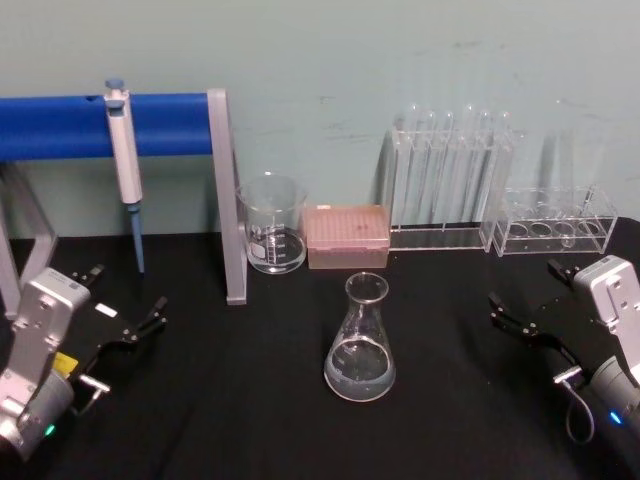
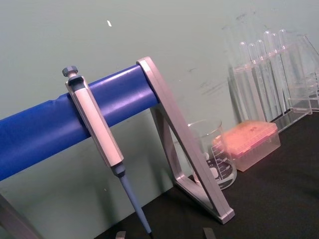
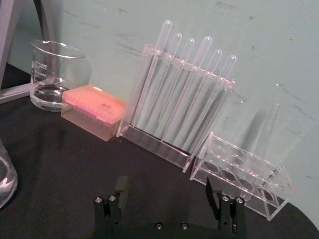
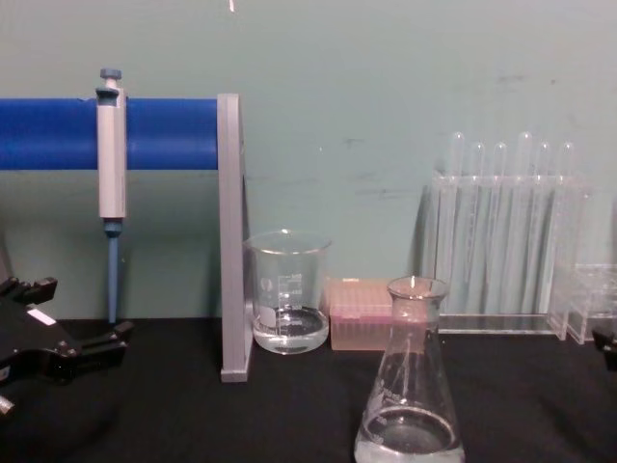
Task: Grasp the erlenmeyer flask with one hand, shake it three times, then place it back.
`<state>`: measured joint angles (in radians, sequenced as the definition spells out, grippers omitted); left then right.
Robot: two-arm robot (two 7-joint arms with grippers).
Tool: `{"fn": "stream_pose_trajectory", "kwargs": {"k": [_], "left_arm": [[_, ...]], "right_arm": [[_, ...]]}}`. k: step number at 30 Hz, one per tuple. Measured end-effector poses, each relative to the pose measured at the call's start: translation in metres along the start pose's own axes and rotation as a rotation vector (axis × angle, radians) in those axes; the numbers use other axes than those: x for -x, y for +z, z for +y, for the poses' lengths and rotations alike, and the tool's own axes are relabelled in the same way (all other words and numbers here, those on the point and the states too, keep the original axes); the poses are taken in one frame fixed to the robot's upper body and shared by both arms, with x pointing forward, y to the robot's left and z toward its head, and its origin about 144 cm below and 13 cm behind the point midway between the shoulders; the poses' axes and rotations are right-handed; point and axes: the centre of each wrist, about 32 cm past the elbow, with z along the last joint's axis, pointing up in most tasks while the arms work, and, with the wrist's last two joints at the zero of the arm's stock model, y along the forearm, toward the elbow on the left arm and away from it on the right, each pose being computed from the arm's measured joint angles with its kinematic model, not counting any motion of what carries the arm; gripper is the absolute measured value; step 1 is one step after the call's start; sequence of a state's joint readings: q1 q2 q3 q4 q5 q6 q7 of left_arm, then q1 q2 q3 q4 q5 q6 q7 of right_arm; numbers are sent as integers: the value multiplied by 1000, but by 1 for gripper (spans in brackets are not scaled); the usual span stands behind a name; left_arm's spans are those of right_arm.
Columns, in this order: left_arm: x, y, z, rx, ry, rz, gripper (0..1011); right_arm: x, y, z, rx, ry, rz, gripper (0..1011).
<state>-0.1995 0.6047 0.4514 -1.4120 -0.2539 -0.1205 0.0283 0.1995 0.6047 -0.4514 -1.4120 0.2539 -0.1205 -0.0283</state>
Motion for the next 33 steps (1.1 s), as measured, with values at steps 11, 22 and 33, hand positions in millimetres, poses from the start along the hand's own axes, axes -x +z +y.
{"fn": "stream_pose_trajectory", "kwargs": {"k": [11, 22, 33], "left_arm": [[0, 0, 0, 0, 0, 0, 1001], [0, 0, 0, 0, 0, 0, 1001], [0, 0, 0, 0, 0, 0, 1001]], "right_arm": [[0, 0, 0, 0, 0, 0, 1000], [0, 0, 0, 0, 0, 0, 1000], [-3, 5, -3, -16, 26, 16, 1000]]}}
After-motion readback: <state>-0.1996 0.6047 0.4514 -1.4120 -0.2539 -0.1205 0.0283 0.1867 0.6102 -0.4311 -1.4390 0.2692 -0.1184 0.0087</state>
